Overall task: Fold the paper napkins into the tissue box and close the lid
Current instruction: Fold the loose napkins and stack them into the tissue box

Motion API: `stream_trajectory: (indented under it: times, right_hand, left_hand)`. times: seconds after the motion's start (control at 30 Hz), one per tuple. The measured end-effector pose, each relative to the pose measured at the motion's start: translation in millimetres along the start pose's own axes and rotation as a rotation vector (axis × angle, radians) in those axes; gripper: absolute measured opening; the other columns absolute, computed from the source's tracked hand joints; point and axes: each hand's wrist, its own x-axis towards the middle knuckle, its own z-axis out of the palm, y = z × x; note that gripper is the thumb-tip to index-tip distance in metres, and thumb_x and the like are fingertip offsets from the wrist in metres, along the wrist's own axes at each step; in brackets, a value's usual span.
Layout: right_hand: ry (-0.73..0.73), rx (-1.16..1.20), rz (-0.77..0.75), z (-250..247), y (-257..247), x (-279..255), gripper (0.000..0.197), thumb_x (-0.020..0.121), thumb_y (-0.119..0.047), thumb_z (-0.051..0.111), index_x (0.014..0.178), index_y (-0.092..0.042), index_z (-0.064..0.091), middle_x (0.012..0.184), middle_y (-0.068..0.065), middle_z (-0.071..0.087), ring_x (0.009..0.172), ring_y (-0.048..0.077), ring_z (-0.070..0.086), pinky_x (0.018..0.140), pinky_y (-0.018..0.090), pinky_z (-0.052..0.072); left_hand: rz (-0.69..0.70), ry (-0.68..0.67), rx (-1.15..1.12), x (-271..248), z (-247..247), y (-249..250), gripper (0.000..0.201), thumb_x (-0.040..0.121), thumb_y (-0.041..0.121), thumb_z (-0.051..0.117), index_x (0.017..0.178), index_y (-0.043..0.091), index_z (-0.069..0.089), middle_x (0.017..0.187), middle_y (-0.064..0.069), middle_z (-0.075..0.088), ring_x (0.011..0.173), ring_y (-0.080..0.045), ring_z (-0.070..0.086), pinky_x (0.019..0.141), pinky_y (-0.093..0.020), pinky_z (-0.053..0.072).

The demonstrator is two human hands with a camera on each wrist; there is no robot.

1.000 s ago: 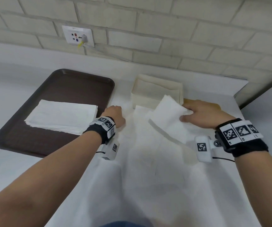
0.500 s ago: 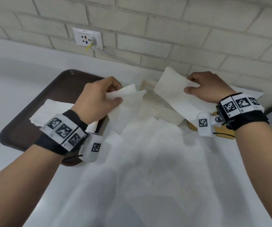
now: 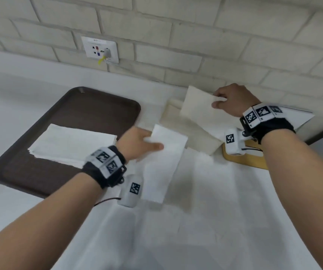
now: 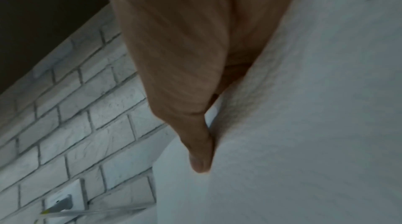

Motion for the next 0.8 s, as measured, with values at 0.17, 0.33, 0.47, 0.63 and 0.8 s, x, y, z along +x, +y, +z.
stream_trajectory:
  times: [0.17,0.33,0.47,0.63,0.8]
  right_hand:
    - [-0.068,0.084,-0.138,-6,-21,17,0.026,0.09,-0.028,0.077,0.116,-0.025,0.074,0.11,-0.006,0.066,0.108,0.009,0.057,0.091,0.022,0.038]
    - [-0.17,0.048,-0.132,14,-17,36,0.031,0.088,-0.03,0.08,0.118,-0.024,0.073,0.118,-0.001,0.07,0.116,0.014,0.062,0.092,0.022,0.04]
    - [-0.317,-0.086,-0.069,28,1,44,0.047,0.092,-0.032,0.076,0.135,-0.027,0.06,0.139,0.001,0.061,0.131,0.017,0.055,0.104,0.03,0.043]
    - [-0.348,-0.014,-0.135,31,8,50,0.036,0.094,-0.018,0.072,0.126,-0.03,0.063,0.14,-0.005,0.062,0.134,0.013,0.053,0.111,0.035,0.041]
    - [-0.406,0.058,-0.199,27,5,50,0.024,0.093,-0.018,0.073,0.115,-0.028,0.069,0.117,-0.01,0.073,0.117,0.01,0.064,0.106,0.034,0.046]
  left_hand:
    - [-0.149,0.068,0.322,34,25,-41,0.051,0.077,0.04,0.087,0.104,0.0,0.072,0.12,-0.013,0.072,0.106,-0.029,0.067,0.083,-0.029,0.049]
    - [-0.134,0.078,0.483,43,31,-46,0.045,0.07,0.04,0.088,0.07,0.013,0.052,0.099,-0.003,0.058,0.086,-0.021,0.053,0.068,-0.027,0.04]
    - [-0.13,0.038,0.5,46,26,-43,0.056,0.069,0.042,0.086,0.067,0.024,0.034,0.099,-0.001,0.055,0.081,-0.021,0.051,0.067,-0.03,0.041]
    - [-0.118,-0.005,0.516,43,23,-36,0.037,0.078,0.035,0.081,0.066,0.024,0.048,0.105,0.002,0.063,0.087,-0.022,0.058,0.073,-0.033,0.05]
    - [-0.032,0.081,0.456,38,22,-39,0.021,0.089,0.022,0.073,0.11,0.021,0.077,0.117,0.001,0.067,0.099,-0.019,0.062,0.087,-0.028,0.05]
